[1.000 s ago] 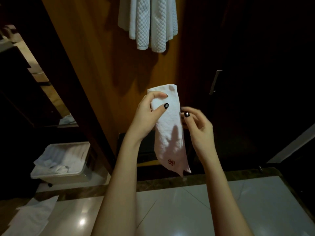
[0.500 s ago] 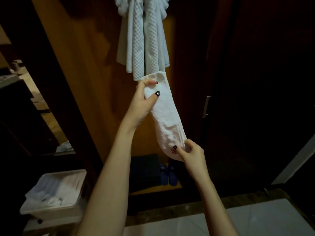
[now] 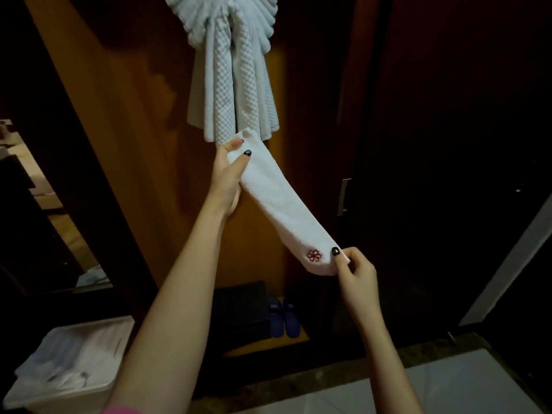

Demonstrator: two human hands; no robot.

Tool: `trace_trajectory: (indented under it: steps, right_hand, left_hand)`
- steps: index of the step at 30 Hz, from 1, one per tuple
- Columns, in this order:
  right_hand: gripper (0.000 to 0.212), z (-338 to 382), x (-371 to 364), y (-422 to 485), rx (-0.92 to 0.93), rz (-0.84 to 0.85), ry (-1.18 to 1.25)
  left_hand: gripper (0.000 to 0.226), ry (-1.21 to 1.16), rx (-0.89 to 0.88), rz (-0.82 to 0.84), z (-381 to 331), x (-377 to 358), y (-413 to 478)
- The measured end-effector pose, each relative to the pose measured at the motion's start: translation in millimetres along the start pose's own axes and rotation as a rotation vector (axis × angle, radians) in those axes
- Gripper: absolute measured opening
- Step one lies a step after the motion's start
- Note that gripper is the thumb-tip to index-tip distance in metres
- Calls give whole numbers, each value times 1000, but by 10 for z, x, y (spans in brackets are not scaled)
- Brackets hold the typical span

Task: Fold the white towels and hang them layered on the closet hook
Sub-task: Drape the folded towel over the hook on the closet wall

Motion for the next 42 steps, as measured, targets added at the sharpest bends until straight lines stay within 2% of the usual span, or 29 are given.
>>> trace_trajectory:
  steps: [3,6,9,12,16,19,22,26,30,33,37,40,42]
  right_hand:
    - [25,17,78,22,-21,-27,37]
    - [9,21,123,13,-119,36,158]
    - [25,-9,118,-33,-325,265,318]
    - [30,-24,88,-97,-355,456,296]
    - [16,-14,20,-105,-313,472,304]
    - [31,24,-79,-112,-368,525,420]
    - [36,32,-178,-167,-421,573,505]
    - [37,0,-253,-201,-448,552,543]
    - [16,51,-230,-151,-463,509,549]
    - [25,51,-202,-61,-467,458,475]
    - [18,63,-138,137,-403,356,316]
    - [9,85,-62,319,-387,218,299]
    - [23,144,-33,435,-347,162,312]
  left_hand:
    - [27,-60,59,-5,57,-24,-35]
    - [27,-68,73,21,46,-72,-76]
    - [26,-64,82,75,-11,-128,-91]
    - [25,-24,88,123,-84,-175,-94]
    - [22,18,64,138,-204,-201,-103]
    - [21,48,10,155,-313,-208,-109]
    - [21,88,-86,187,-453,-204,-108]
    - [23,200,-225,182,-559,-149,-53]
    - [24,263,-284,98,-551,-54,53]
    - [26,351,-366,72,-509,10,153]
    - [25,393,-305,77,-399,140,337]
    - [22,370,-233,67,-327,271,481]
    - [24,357,-208,81,-311,337,547]
Point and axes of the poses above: each hand's wrist, its own y-axis towards the middle knuckle, its own x-axis out of the back of the hand, z = x × y, the point moved 4 cm from there along y, towards the middle knuckle, and after that the axes turned 14 degrees about -z, right-handed, at the moved point
